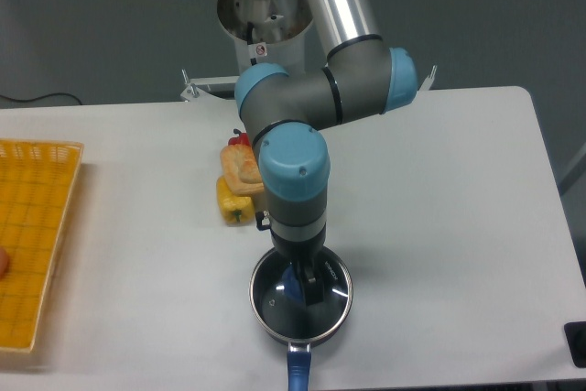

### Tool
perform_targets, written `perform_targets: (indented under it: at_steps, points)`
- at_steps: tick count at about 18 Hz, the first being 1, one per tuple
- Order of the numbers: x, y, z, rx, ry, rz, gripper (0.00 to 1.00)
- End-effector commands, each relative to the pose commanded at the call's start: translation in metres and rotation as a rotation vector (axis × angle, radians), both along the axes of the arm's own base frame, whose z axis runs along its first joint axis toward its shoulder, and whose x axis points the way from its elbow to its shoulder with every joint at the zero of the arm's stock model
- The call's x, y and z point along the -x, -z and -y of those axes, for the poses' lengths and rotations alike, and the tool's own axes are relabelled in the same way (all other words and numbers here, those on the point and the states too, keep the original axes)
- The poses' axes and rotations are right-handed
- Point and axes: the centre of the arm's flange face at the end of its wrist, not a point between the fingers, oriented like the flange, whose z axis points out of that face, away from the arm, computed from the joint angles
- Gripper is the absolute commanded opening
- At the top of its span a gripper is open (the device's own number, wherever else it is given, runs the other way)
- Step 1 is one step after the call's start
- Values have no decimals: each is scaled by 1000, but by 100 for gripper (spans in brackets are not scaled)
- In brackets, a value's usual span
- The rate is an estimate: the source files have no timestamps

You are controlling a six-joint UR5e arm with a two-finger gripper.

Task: Open the lid
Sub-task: 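Lower the gripper onto the blue knob of the glass lid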

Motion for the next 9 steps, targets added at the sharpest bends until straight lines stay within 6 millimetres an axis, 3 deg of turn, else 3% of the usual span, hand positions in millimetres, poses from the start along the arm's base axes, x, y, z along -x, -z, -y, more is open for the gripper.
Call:
perform_targets:
  at_steps: [9]
  points:
    - [-2, 15, -5, 16, -26, 16, 100]
